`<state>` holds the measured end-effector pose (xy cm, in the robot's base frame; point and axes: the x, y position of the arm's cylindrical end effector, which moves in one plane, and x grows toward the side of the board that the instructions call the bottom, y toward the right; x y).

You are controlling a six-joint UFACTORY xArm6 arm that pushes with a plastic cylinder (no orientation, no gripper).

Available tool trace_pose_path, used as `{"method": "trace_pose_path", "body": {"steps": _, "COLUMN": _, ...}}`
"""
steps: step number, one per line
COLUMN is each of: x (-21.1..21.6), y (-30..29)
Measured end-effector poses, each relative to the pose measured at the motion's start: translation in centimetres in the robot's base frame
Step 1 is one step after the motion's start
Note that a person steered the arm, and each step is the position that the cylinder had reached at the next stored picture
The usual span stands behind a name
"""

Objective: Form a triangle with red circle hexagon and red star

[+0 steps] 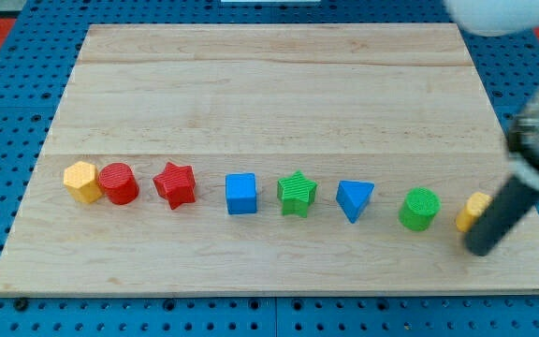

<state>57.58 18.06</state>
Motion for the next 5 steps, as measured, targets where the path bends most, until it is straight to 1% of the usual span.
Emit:
{"method": "trace_pose_path", "body": {"steps": 1, "x": -1.9, "y": -12.3}}
{"method": "trace_pose_path", "body": {"steps": 2, "x": -4.4, "y": -23.0}}
{"method": "trace_pose_path", "body": {"steps": 4, "x": -4.5, "y": -29.2}}
{"method": "trace_pose_path", "body": {"steps": 5, "x": -9.1, "y": -34.0}}
